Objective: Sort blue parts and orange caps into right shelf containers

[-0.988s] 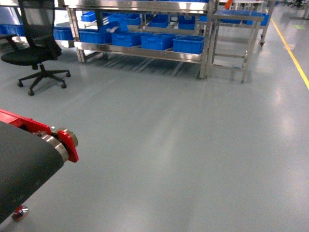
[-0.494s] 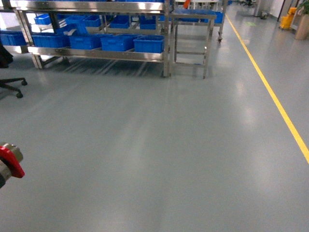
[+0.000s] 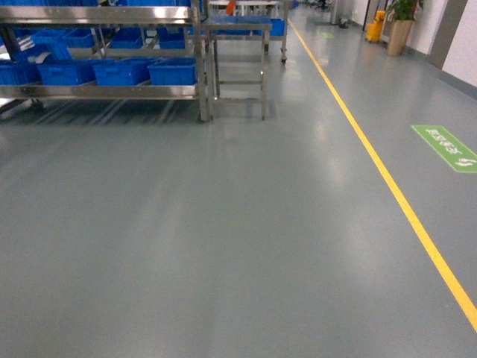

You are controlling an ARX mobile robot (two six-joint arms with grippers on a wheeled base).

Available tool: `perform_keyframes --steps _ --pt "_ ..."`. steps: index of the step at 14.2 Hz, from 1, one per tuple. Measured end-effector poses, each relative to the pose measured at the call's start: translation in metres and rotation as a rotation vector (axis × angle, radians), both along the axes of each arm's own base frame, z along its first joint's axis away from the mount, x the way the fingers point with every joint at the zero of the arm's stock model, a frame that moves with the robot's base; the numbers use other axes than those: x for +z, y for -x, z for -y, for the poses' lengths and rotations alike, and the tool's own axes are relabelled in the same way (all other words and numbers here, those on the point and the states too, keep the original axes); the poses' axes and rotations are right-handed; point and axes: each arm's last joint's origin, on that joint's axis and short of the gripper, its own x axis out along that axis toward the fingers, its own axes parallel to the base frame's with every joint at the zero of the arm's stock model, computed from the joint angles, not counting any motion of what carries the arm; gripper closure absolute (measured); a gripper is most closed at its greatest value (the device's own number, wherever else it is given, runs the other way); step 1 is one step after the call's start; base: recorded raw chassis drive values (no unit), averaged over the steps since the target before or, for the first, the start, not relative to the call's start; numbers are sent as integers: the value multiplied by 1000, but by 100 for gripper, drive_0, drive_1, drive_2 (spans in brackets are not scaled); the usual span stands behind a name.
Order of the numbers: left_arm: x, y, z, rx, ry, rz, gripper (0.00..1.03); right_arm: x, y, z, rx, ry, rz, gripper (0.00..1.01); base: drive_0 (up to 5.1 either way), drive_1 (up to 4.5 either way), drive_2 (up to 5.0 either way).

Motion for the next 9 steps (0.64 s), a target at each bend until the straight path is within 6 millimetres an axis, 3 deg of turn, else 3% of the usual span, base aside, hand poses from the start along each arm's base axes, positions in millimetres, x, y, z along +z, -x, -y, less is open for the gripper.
perform_keyframes --steps 9 --pt "0 0 0 0 0 0 60 0 0 0 1 0 1 57 5 428 -418"
